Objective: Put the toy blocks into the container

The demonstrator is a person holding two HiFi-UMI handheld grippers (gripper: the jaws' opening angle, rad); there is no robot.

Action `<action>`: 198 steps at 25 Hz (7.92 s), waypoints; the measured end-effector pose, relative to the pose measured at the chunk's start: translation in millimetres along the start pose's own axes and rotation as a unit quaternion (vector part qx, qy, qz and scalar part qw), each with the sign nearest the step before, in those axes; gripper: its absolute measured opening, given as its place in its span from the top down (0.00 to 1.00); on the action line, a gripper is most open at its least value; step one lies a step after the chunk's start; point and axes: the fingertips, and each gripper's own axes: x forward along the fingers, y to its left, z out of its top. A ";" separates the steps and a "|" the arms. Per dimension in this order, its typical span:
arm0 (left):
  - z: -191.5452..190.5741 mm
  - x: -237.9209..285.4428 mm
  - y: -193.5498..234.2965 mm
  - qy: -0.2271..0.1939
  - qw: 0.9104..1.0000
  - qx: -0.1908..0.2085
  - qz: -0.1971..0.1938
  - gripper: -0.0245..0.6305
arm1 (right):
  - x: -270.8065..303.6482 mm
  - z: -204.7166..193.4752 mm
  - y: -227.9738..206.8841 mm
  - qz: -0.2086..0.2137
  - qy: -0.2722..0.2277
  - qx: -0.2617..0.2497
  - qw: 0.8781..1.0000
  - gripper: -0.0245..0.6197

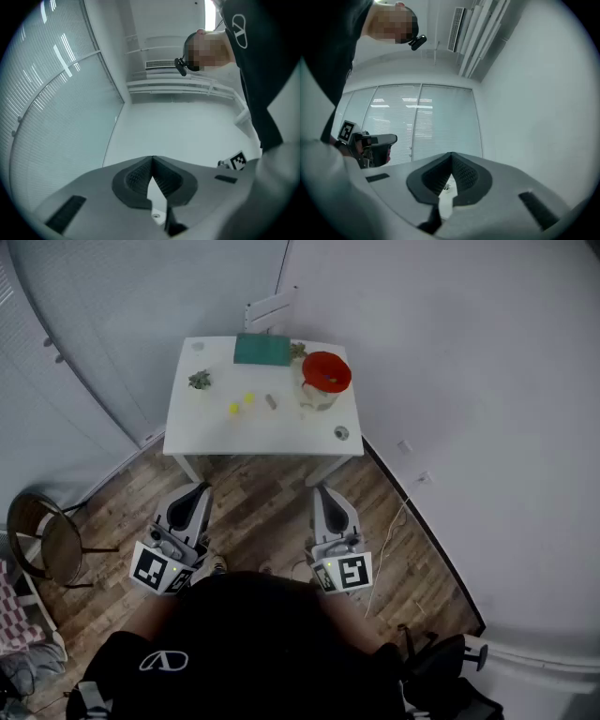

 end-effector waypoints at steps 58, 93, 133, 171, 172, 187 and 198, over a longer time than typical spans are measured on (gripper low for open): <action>-55.7 198.7 254.2 -0.005 1.000 -0.003 -0.018 0.96 | 292.6 -30.3 -86.8 -0.004 -0.030 -0.009 1.000 0.96; -87.4 268.1 281.0 0.014 1.000 -0.004 0.025 0.96 | 411.0 -111.4 -147.3 0.064 0.059 -0.022 0.996 0.25; -124.1 242.9 293.6 0.088 0.993 0.000 0.078 0.96 | 385.1 -504.9 -167.3 0.133 0.566 0.036 0.813 0.54; -110.3 261.5 285.7 0.046 0.998 -0.014 0.045 0.96 | 460.8 -281.1 -163.1 0.134 0.331 0.011 0.934 0.84; -108.4 263.2 284.9 0.043 0.998 -0.014 0.042 0.96 | 462.1 -262.3 -162.3 0.133 0.310 0.008 0.941 0.84; -87.5 282.2 269.0 0.010 1.000 -0.013 0.008 0.96 | 417.6 -52.4 -130.5 0.137 0.036 -0.036 0.989 0.84; -88.3 291.2 263.9 0.010 1.000 -0.018 -0.007 0.96 | 385.9 -32.5 -105.6 0.135 -0.022 -0.024 0.990 0.84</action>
